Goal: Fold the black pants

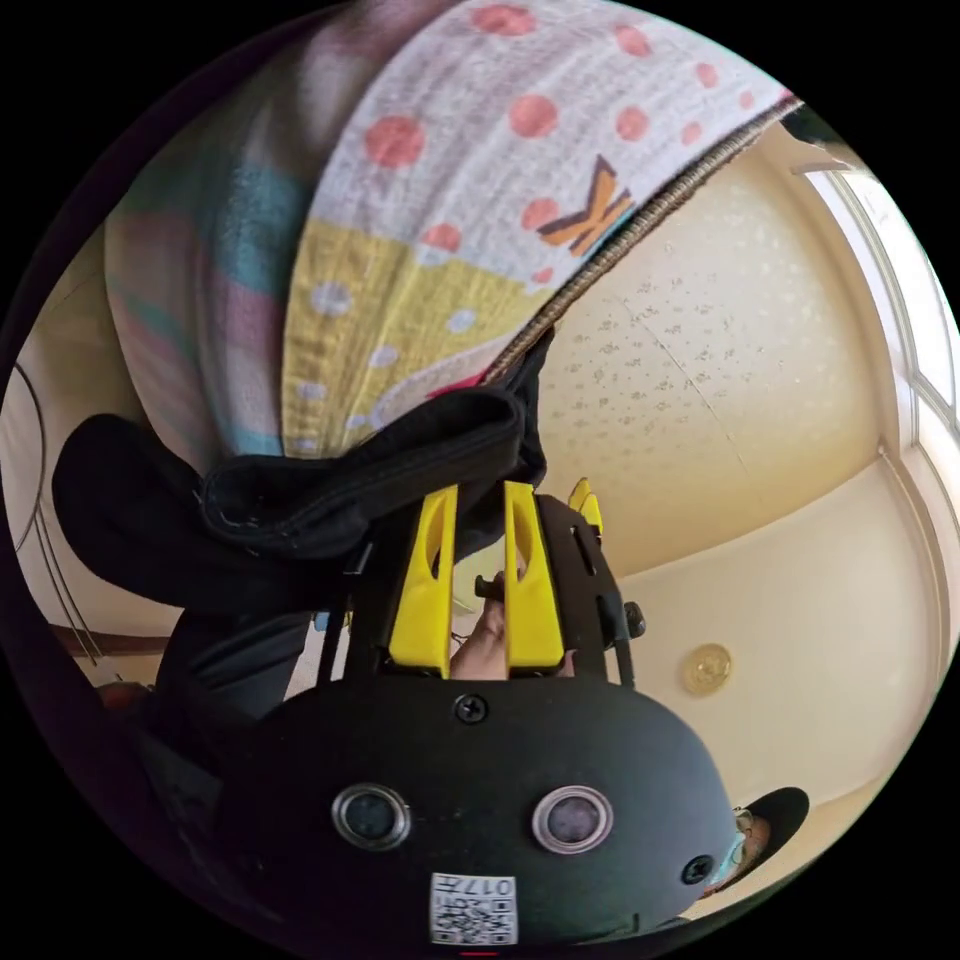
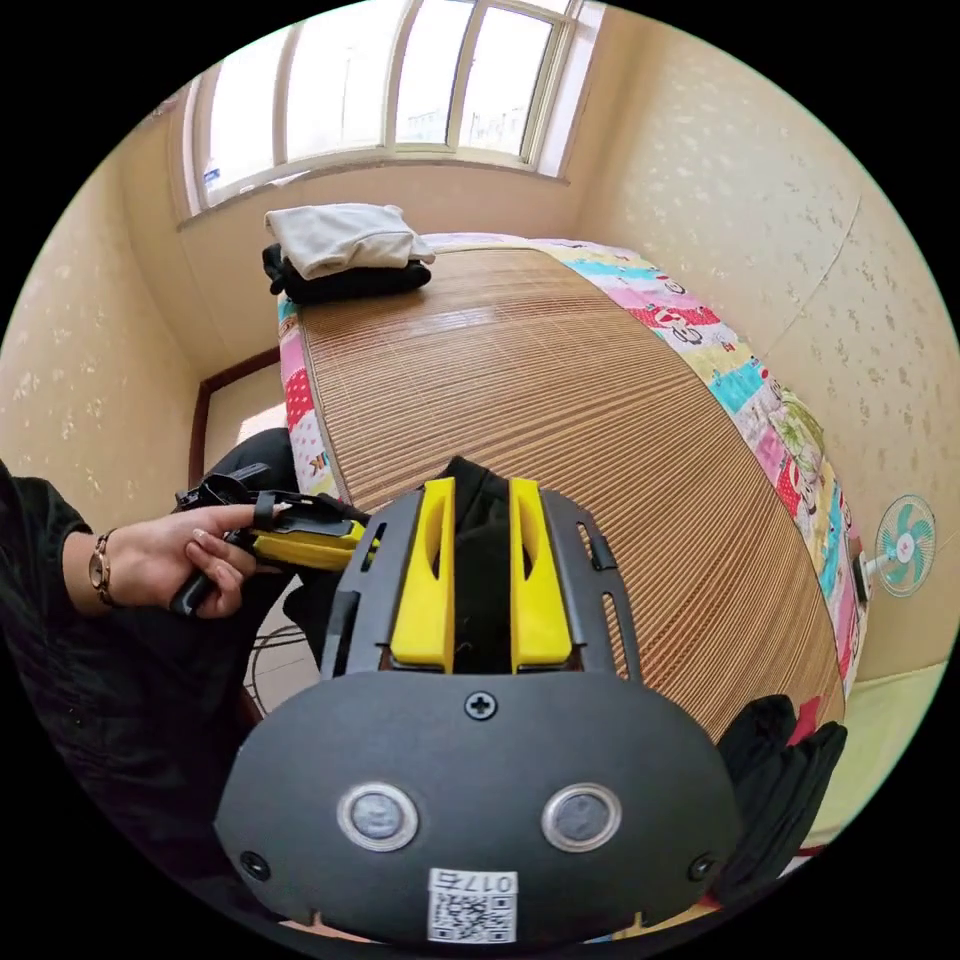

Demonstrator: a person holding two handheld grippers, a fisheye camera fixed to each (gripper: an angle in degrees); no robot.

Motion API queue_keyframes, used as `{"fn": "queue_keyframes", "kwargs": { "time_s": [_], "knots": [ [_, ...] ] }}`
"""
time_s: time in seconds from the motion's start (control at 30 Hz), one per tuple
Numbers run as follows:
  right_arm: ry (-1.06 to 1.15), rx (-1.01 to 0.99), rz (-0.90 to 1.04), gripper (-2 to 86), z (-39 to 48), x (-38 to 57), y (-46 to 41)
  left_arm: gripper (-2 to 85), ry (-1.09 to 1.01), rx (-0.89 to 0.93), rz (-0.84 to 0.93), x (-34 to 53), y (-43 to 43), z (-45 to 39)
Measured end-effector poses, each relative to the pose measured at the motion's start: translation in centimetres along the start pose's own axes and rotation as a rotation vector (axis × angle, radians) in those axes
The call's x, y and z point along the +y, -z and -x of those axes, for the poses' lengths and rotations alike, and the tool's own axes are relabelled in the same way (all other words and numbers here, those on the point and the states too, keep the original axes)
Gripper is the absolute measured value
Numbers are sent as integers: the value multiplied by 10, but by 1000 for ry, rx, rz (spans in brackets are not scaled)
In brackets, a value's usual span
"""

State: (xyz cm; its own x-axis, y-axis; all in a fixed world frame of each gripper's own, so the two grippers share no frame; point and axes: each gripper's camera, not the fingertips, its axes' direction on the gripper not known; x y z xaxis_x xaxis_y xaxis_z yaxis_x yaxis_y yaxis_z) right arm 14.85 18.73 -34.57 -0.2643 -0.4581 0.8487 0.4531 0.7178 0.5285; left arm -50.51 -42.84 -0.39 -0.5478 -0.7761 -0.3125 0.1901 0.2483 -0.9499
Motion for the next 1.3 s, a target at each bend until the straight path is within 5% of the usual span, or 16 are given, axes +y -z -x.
{"fn": "queue_keyframes", "kwargs": {
  "time_s": [0.23, 0.33, 0.53, 0.67, 0.73, 0.77, 0.9, 1.0, 1.1, 1.2, 1.3],
  "knots": [
    [-69, -171, 502, 162, -108, -37, -124, 112, -67, -13, -27, -6, 4, -45],
    [-312, -470, 449, 71, -172, -25, -100, 136, -78, -18, -48, -6, 7, -57],
    [-549, -1077, 65, 29, -248, 60, 2, 133, -32, -67, -63, -12, 1, -48],
    [-561, -1591, -388, 13, -242, 139, 74, 83, -63, -79, -6, -6, -11, -22],
    [-503, -1988, -778, 11, -233, 167, 92, 43, -95, -65, 54, -2, -20, -9],
    [-554, -1961, -865, 12, -232, 177, 108, 8, -139, -24, 118, 1, -29, -2],
    [-549, -962, -458, 30, -232, 155, 187, -5, -158, -293, 181, 12, -45, 20],
    [-500, -475, -233, 135, -217, 108, 201, -8, -154, -515, 179, 14, -54, 59],
    [-439, -599, 90, 172, -197, 75, 137, -7, -252, -531, 177, 10, -53, 95],
    [-505, -711, -21, 181, -175, 100, 139, -7, -272, -522, 195, 11, -52, 114],
    [-559, -576, 16, 206, -144, 120, 151, -7, -303, -535, 221, 11, -50, 131]
  ]
}}
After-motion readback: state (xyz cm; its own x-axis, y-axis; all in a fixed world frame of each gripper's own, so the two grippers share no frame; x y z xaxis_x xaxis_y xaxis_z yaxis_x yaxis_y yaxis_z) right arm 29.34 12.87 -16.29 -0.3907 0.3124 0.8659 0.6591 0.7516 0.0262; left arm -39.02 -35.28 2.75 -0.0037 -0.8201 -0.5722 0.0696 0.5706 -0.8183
